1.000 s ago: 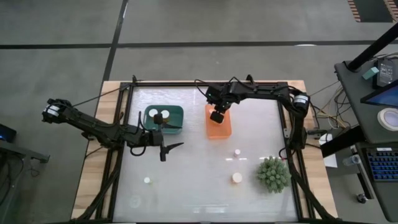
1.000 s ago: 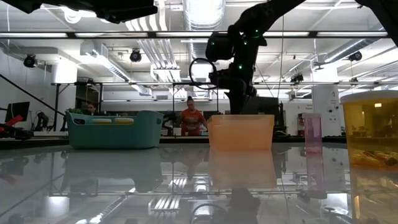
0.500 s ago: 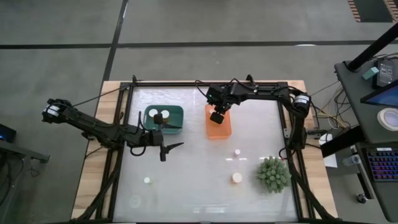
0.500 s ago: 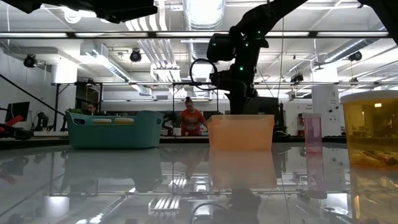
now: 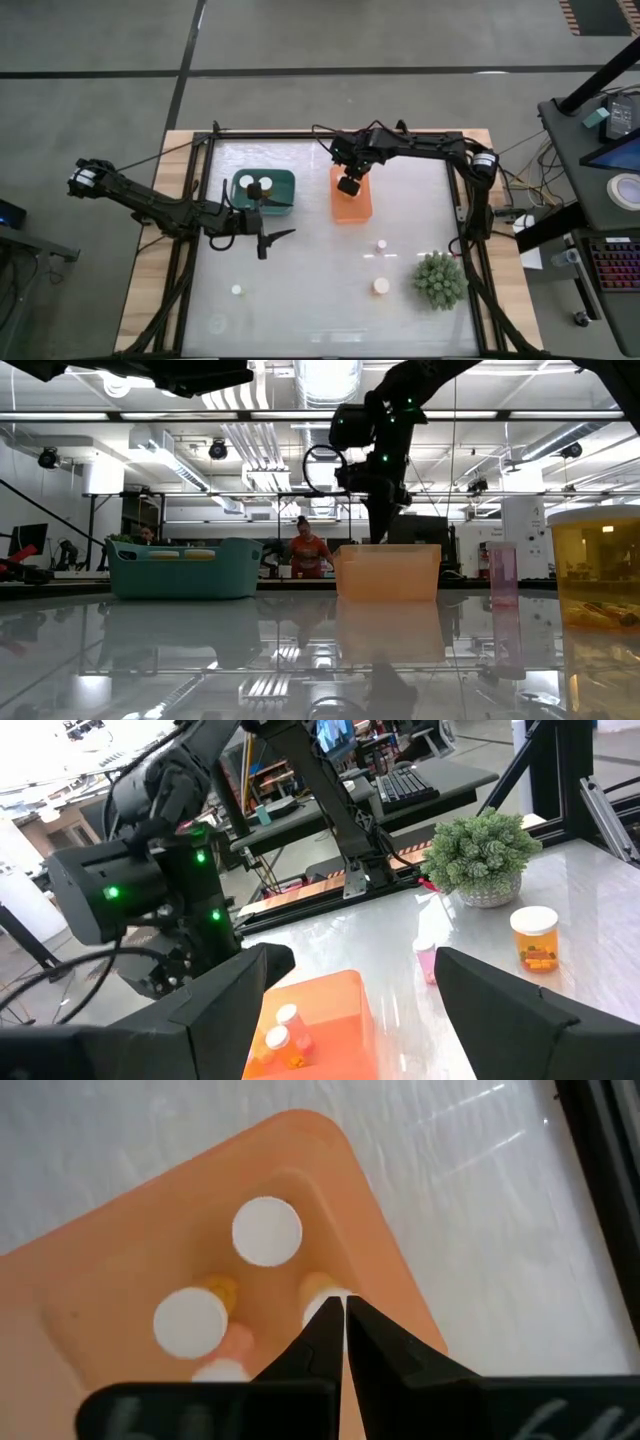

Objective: Pick and place medicine bottles into bin by pill shape (circle, oval)
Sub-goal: Put the small yellow pill bottle into the orange bin

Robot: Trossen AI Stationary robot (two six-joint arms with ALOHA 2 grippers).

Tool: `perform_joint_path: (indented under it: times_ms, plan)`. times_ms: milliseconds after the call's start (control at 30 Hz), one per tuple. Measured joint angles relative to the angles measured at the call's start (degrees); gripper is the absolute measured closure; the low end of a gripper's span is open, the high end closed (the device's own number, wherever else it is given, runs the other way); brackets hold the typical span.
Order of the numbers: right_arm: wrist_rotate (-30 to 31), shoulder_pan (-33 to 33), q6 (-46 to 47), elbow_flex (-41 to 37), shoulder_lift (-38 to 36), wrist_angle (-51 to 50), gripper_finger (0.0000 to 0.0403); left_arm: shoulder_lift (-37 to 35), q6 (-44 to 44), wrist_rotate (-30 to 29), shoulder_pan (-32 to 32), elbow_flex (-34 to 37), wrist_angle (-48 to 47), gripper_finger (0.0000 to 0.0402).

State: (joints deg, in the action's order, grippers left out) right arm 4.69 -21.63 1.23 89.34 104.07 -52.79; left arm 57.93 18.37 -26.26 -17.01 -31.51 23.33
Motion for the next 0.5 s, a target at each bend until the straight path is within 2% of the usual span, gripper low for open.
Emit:
perform_joint_path:
  times_ms: [233,367,500]
  plan:
    - [0.04,4.53,3.80,0.90,-4.40,-4.89,0.0394,0.00,-0.04,0.01,0.01,0.00,0.04,0.0127]
    - [0.32,10.55,6.95,-1.13,-8.75,-4.30,0.0394,0.00,-0.68,0.01,0.02,0.00,0.07,0.0127]
    - [5.40,18.34,10.23,-4.18,-12.57,-1.72,0.0394,0.02,-1.55,0.00,0.02,0.00,0.10,0.0127]
